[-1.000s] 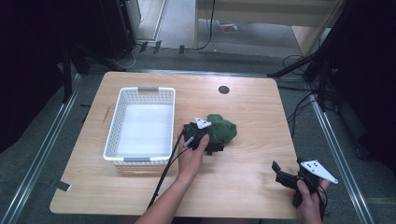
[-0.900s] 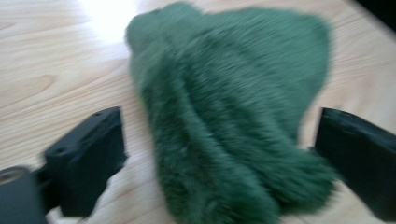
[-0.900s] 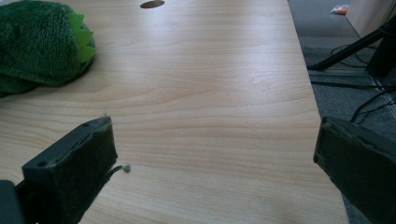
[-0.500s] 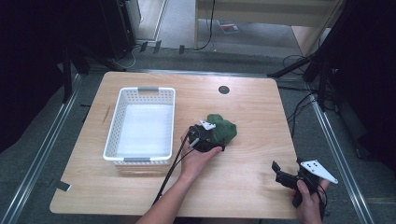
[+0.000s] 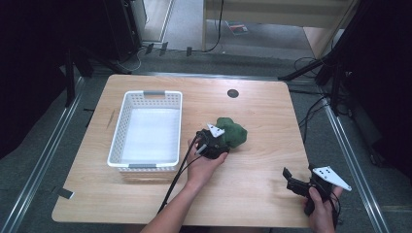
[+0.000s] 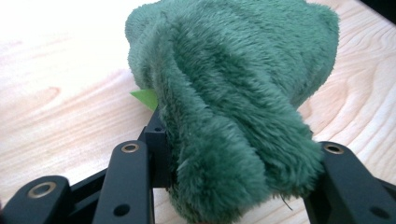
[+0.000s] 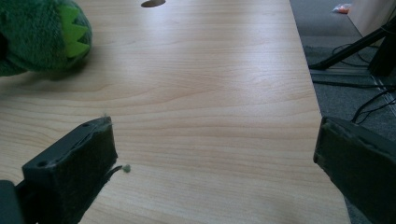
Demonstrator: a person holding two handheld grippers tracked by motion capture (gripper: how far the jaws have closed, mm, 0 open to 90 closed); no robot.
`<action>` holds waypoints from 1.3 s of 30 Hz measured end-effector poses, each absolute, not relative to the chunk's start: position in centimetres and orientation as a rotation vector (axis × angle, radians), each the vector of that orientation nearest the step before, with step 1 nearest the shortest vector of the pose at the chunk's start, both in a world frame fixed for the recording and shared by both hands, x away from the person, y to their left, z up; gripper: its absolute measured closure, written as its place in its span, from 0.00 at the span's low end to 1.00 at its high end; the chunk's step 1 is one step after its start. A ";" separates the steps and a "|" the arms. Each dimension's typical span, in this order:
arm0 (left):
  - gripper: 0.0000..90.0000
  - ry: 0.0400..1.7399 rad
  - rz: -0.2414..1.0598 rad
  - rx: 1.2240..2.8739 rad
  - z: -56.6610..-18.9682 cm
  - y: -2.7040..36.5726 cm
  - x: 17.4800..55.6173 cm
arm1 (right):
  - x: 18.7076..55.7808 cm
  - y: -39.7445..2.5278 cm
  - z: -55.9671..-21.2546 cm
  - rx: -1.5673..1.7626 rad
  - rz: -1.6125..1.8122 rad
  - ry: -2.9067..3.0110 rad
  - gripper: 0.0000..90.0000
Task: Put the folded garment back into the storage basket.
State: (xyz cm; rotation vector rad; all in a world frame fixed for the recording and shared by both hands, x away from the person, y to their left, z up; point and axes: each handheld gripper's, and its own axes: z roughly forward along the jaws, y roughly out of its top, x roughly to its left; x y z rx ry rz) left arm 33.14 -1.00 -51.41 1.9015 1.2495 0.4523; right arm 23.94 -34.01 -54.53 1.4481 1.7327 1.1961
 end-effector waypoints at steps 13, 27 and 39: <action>0.59 1.219 0.465 1.840 -48.9 0.4 32.2 | 23.9 -34.0 -54.5 1.449 1.193 1.733 0.00; 0.59 1.202 0.482 1.750 -45.7 3.3 31.1 | 24.0 -34.0 -54.5 1.451 1.194 1.733 0.00; 0.59 1.238 0.522 1.690 -44.6 6.0 31.0 | 24.0 -34.0 -54.5 1.450 1.191 1.732 0.00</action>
